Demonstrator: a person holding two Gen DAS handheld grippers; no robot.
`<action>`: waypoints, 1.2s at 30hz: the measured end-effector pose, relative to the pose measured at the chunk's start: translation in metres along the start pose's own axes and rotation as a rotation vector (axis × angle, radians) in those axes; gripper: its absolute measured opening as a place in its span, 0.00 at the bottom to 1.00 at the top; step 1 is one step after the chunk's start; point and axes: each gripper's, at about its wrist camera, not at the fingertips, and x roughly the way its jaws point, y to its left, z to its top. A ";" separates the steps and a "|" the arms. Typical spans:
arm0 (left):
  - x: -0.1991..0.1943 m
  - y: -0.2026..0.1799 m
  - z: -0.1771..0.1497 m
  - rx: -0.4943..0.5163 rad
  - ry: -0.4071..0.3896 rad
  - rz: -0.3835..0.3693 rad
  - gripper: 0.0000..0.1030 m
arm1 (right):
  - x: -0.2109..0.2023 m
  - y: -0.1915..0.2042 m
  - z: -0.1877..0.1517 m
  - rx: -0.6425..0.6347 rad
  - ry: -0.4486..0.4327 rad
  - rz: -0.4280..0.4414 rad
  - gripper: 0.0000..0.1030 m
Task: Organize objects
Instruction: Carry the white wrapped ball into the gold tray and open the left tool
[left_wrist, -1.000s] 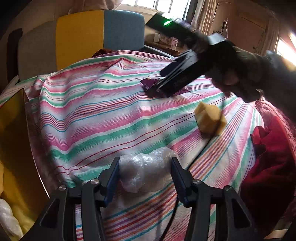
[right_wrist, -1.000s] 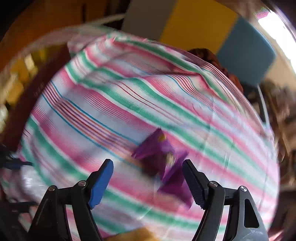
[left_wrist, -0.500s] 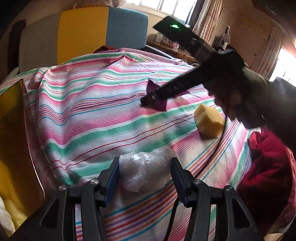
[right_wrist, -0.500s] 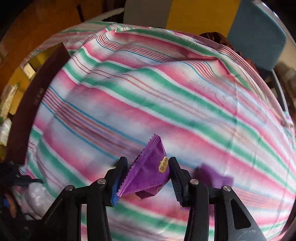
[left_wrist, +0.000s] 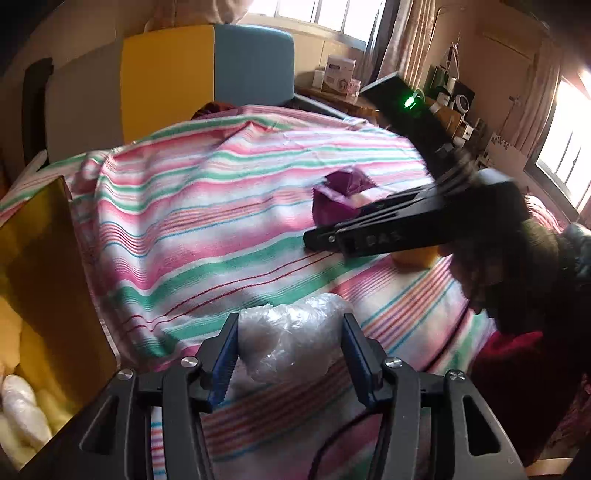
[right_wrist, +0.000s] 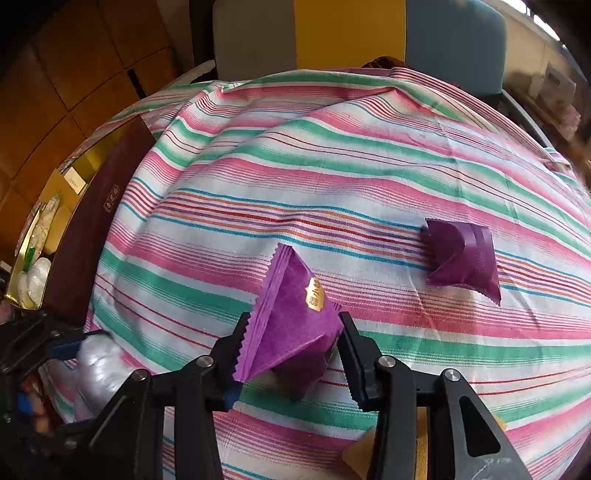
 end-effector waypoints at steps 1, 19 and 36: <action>-0.006 -0.001 0.000 0.001 -0.010 0.003 0.52 | 0.001 0.002 0.000 0.001 -0.002 0.001 0.44; -0.107 0.045 0.003 -0.157 -0.157 0.170 0.52 | 0.015 0.017 0.012 -0.045 -0.011 -0.035 0.44; -0.123 0.116 -0.008 -0.322 -0.154 0.267 0.53 | 0.015 0.019 0.011 -0.048 -0.016 -0.051 0.44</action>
